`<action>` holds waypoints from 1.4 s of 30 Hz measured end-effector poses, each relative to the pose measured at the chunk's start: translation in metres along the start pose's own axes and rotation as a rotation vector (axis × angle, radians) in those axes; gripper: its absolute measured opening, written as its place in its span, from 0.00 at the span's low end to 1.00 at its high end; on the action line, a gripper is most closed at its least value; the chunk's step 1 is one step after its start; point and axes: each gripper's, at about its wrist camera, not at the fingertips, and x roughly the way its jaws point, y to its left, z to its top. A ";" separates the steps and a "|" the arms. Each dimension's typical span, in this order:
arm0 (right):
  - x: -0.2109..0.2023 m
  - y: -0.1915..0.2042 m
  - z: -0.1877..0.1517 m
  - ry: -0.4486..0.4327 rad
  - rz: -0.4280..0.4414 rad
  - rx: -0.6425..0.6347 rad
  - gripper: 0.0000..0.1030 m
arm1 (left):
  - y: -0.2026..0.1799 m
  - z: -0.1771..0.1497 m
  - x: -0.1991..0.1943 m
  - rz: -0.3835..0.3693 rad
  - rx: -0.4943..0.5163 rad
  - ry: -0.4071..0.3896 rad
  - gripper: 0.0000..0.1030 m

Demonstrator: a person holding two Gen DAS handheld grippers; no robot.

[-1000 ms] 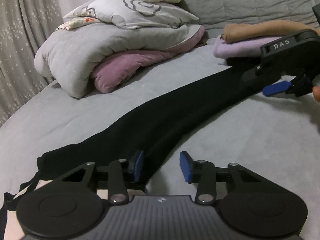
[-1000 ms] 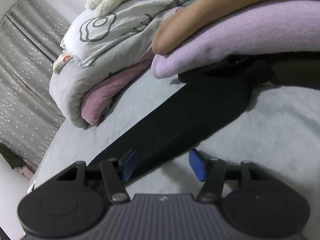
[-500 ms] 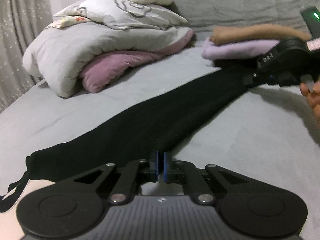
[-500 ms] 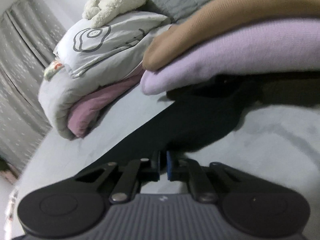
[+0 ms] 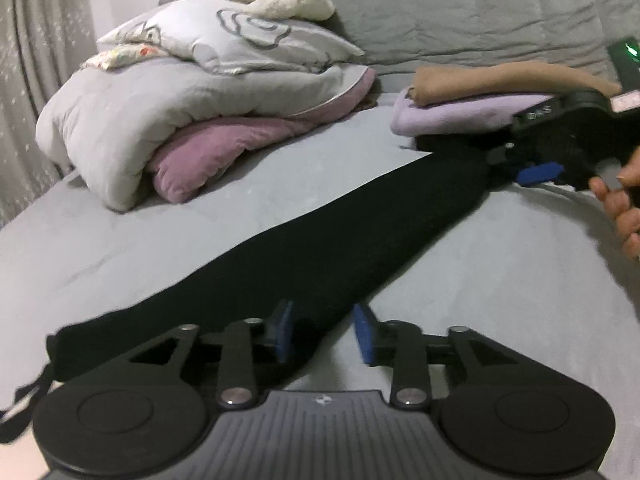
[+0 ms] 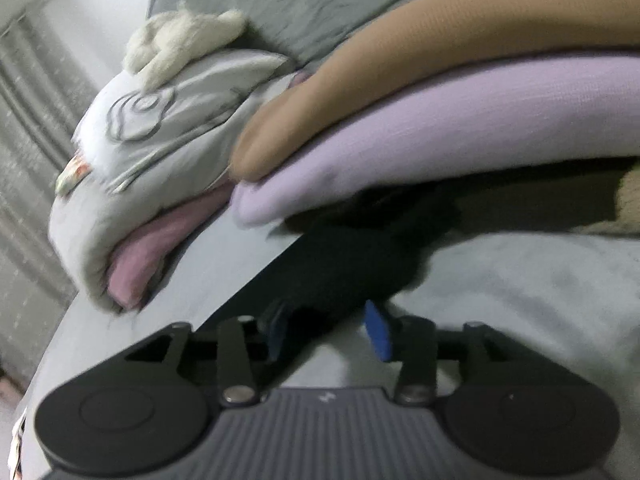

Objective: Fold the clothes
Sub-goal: 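Grasp the black sleeve with the left gripper while the right gripper pinches its cuff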

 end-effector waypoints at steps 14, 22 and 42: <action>0.010 -0.028 0.008 -0.089 -0.023 0.036 0.41 | 0.014 0.001 -0.003 -0.052 -0.150 -0.066 0.34; 0.018 -0.033 0.010 -0.117 0.004 0.018 0.13 | 0.014 -0.001 0.009 -0.085 -0.215 0.036 0.40; -0.026 0.078 -0.026 -0.093 0.349 -0.358 0.07 | 0.085 -0.031 -0.042 -0.119 -0.690 0.005 0.52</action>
